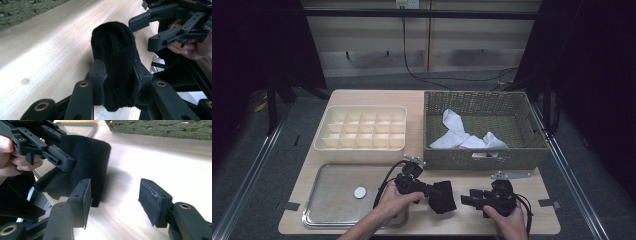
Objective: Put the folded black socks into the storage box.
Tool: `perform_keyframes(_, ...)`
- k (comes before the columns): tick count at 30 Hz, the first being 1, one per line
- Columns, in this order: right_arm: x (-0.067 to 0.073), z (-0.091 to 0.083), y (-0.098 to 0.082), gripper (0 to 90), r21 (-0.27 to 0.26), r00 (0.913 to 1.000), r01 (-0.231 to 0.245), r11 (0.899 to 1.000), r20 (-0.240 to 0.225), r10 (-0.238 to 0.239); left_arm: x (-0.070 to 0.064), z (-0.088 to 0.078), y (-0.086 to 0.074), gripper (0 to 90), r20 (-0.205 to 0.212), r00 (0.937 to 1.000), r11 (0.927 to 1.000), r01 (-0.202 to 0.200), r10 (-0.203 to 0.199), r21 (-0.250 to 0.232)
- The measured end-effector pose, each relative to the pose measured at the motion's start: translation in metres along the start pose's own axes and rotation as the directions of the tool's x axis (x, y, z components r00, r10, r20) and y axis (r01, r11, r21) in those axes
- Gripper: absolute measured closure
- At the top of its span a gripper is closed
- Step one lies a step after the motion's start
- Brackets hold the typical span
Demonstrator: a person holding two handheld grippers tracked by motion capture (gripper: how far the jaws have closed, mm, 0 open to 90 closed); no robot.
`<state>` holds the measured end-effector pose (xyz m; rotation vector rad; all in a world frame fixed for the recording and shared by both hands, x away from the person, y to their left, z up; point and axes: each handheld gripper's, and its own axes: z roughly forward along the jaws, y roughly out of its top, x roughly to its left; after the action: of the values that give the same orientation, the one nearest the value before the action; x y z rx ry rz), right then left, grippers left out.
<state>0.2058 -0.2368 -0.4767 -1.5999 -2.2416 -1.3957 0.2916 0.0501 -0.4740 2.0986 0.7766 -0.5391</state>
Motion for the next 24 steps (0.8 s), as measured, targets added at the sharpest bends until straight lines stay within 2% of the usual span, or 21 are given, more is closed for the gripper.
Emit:
perform_keyframes(5,-0.002,-0.003,0.001,38.2,-0.007,0.9997,-0.006,1.000,0.023,0.006,0.001,-0.008,0.000,67.3,-0.012,0.9999,0.9999,0.010,-0.011,-0.012)
perform_keyframes(6,-0.002,-0.004,0.001,37.9,-0.006,0.9997,-0.006,1.000,0.024,0.006,0.002,-0.009,0.000,67.3,-0.019,0.9998,0.9999,-0.002,0.001,-0.014)
perform_keyframes(8,-0.002,-0.004,0.001,35.0,-0.002,0.9995,-0.006,1.000,0.030,0.006,0.002,-0.010,0.000,67.3,-0.030,0.9996,0.9999,0.001,-0.001,-0.012)
perform_keyframes(11,-0.001,-0.006,0.002,35.0,-0.011,0.9993,-0.003,1.000,0.037,0.003,0.002,-0.014,-0.001,67.3,-0.034,0.9994,0.9998,0.004,-0.004,-0.020)
perform_keyframes(12,-0.001,-0.007,0.002,35.0,-0.015,0.9992,-0.004,1.000,0.040,0.005,0.002,-0.016,-0.001,67.3,-0.023,0.9997,0.9998,0.003,-0.003,-0.021)
perform_keyframes(18,-0.003,-0.009,0.005,34.5,-0.026,0.9989,-0.004,1.000,0.046,0.005,0.001,-0.026,-0.001,67.3,-0.050,0.9986,0.9996,-0.019,0.018,-0.021)
perform_keyframes(21,-0.003,-0.012,0.005,34.2,-0.037,0.9990,-0.008,0.999,0.043,0.010,-0.001,-0.034,-0.002,67.2,-0.051,0.9986,0.9994,-0.015,0.014,-0.031)
perform_keyframes(24,-0.003,-0.014,0.005,33.9,-0.040,0.9990,-0.001,0.999,0.045,0.003,0.000,-0.042,-0.001,67.3,-0.074,0.9973,0.9991,0.001,-0.005,-0.043)
